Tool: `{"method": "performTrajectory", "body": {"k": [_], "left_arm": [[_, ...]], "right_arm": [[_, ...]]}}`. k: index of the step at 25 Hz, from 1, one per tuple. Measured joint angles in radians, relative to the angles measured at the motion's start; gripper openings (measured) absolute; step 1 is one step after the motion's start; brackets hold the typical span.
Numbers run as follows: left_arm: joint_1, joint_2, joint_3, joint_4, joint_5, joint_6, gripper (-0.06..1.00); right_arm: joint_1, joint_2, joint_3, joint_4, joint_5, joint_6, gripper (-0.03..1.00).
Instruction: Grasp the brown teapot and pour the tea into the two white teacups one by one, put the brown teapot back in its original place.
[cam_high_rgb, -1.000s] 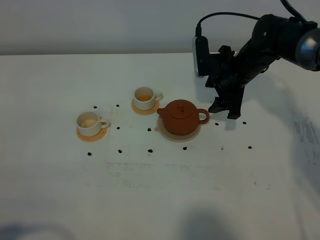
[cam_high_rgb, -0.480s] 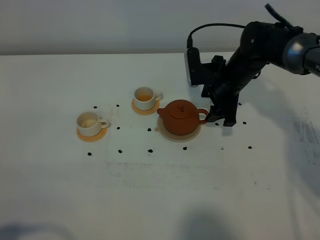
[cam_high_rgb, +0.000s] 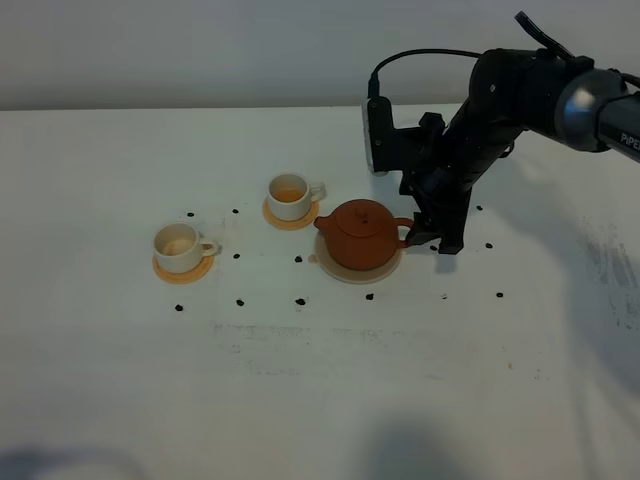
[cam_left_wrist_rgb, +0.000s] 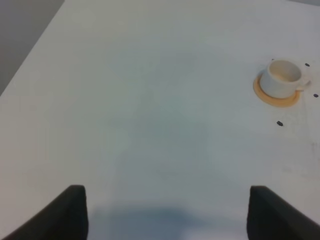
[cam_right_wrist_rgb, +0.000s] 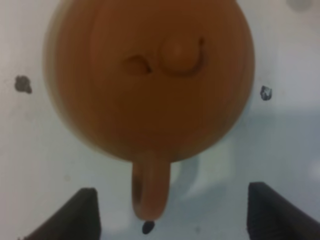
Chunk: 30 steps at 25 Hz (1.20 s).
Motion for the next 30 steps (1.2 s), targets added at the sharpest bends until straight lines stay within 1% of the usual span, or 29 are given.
{"method": "performTrajectory", "body": {"k": [12,22,25,30], "left_arm": [[0.000,0.000,0.000,0.000,0.000,0.000,0.67],[0.000,0.000,0.000,0.000,0.000,0.000,0.67],[0.000,0.000,0.000,0.000,0.000,0.000,0.67],[0.000,0.000,0.000,0.000,0.000,0.000,0.67]], "right_arm": [[0.000,0.038,0.000,-0.001,-0.009,0.003,0.59],[0.018,0.038,-0.002,-0.019,-0.010,0.003,0.59],[0.018,0.038,-0.002,-0.024,-0.012,0.010,0.57],[0.018,0.038,-0.002,-0.043,-0.012,0.027,0.48]]}}
